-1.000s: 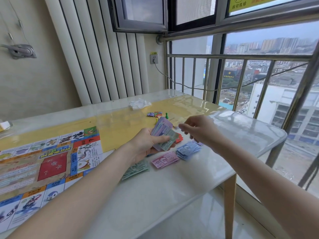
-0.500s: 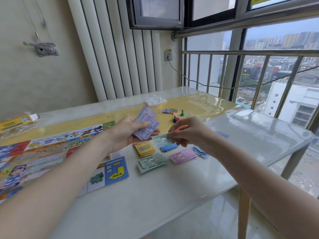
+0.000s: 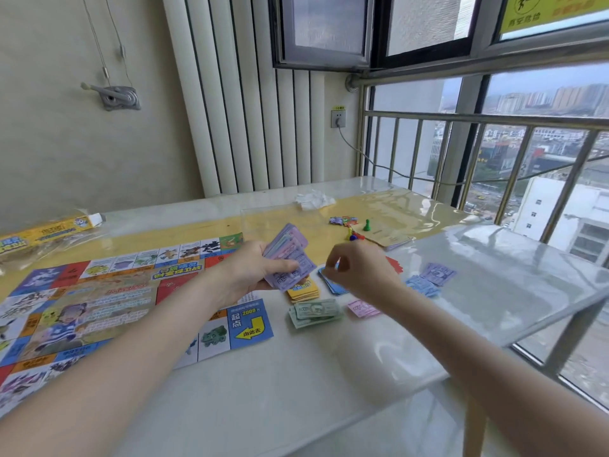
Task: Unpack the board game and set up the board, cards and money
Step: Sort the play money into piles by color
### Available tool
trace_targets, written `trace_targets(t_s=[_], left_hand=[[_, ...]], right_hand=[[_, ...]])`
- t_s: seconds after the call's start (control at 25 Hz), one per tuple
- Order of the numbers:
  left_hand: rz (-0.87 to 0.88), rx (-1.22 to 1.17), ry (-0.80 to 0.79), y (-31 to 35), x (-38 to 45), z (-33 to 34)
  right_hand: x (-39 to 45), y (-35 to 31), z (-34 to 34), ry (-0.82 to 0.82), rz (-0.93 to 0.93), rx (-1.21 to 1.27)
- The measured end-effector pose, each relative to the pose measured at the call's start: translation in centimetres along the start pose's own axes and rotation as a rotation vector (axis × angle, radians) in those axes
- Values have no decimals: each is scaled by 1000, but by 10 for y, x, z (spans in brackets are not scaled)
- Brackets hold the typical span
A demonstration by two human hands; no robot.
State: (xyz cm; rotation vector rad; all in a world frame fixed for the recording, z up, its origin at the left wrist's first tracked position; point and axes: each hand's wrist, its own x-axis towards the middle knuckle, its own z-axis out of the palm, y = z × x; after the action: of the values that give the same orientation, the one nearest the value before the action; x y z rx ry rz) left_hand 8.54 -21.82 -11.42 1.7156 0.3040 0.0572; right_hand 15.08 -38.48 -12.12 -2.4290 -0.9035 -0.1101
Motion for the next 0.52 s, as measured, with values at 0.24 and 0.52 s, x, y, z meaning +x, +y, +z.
trace_targets(t_s=[0.24, 0.52], left_hand=[[1, -82, -50, 7, 1, 14], [-2, -184, -103, 11, 3, 15]], right_hand=[[2, 3, -15, -91, 148, 688], [3, 10, -19, -27, 146, 765]])
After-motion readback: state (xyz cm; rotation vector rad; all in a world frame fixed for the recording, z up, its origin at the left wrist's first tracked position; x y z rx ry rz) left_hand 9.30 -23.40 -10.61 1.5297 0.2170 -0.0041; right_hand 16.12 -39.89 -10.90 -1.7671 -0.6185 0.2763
